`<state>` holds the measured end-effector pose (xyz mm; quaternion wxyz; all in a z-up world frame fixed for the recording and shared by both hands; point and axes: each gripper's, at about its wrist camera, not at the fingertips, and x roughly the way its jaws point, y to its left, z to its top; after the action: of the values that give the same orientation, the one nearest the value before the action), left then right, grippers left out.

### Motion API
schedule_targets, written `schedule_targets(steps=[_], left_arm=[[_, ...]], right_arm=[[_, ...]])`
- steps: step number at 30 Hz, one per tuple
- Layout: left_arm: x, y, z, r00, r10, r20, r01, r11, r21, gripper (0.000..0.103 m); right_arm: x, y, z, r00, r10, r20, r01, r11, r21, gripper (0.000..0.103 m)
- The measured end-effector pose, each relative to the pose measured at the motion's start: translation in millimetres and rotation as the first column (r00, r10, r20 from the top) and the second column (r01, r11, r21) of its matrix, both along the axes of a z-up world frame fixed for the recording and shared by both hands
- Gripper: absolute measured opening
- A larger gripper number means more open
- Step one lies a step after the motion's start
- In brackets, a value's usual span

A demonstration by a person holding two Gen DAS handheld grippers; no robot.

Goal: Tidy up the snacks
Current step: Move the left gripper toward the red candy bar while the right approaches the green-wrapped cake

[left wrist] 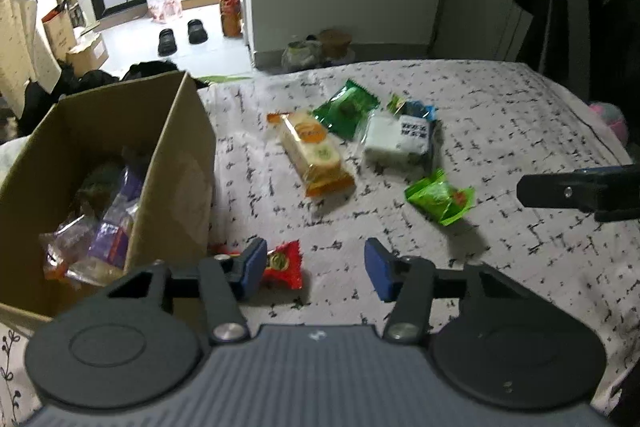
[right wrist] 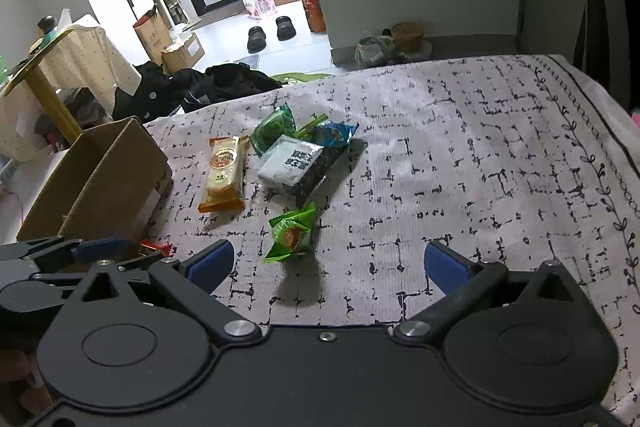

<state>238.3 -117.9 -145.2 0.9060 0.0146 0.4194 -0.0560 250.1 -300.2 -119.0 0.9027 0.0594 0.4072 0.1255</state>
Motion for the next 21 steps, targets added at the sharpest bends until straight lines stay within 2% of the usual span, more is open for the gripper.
schedule_targets(steps=[5, 12, 17, 21], left_arm=[[5, 1, -8, 0.999, 0.030, -0.028, -0.029, 0.999, 0.034, 0.047], [13, -7, -19, 0.999, 0.025, -0.027, -0.022, 0.992, 0.123, 0.047], [13, -7, -26, 0.999, 0.020, -0.037, -0.014, 0.989, 0.145, 0.047], [13, -2, -24, 0.998, 0.047, -0.035, -0.042, 0.990, 0.132, 0.047]], right_arm=[[2, 1, -8, 1.000, 0.003, -0.016, -0.003, 1.000, 0.002, 0.103], [6, -2, -15, 0.999, -0.013, -0.049, 0.014, 0.999, 0.035, 0.103], [10, 1, -17, 0.998, -0.013, -0.054, 0.015, 0.999, 0.045, 0.103], [13, 7, -18, 0.998, -0.004, -0.058, 0.006, 0.999, 0.044, 0.103]])
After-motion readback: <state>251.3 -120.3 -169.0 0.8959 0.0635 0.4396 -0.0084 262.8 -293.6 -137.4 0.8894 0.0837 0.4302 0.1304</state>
